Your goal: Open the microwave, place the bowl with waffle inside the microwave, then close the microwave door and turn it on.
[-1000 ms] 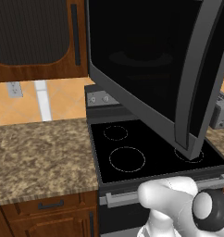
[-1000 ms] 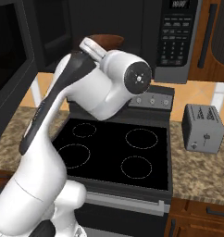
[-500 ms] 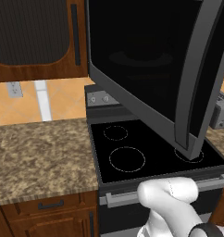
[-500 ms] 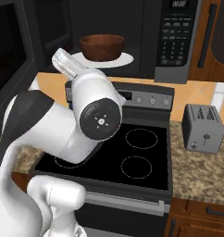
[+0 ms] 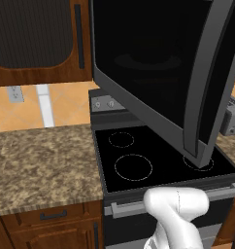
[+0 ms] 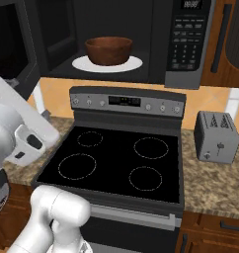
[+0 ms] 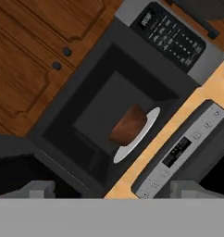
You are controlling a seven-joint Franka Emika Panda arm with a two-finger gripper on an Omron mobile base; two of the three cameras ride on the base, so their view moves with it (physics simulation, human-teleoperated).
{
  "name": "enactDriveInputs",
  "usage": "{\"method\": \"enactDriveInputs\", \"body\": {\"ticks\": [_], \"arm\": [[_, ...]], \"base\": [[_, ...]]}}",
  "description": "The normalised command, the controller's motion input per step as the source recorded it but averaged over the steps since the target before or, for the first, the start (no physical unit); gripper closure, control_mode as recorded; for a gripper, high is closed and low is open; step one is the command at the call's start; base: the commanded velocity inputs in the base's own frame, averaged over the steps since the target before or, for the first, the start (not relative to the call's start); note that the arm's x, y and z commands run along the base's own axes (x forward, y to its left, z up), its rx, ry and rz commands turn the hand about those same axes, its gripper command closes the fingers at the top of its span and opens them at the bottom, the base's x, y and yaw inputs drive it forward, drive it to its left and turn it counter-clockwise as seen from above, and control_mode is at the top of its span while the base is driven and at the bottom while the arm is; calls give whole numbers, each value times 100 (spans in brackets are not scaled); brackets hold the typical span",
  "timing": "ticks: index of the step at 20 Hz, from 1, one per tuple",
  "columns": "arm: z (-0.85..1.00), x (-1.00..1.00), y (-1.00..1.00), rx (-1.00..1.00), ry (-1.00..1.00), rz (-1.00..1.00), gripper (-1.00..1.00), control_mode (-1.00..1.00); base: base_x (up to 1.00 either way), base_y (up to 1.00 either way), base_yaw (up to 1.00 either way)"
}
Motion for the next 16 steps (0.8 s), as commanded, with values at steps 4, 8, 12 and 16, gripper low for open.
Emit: {"method": "enactDriveInputs", "body": {"ticks": [4,8,12,16], "arm": [[0,-92,98,7,-6,-17,-100,-100],[-1,-22,100,5,0,-12,-100,-100],[-13,0,100,9,0,-2,-100,-100],[-21,4,85,9,0,0,-100,-100]], "base": [[0,0,0],[0,0,0],[0,0,0],[0,0,0]]}}
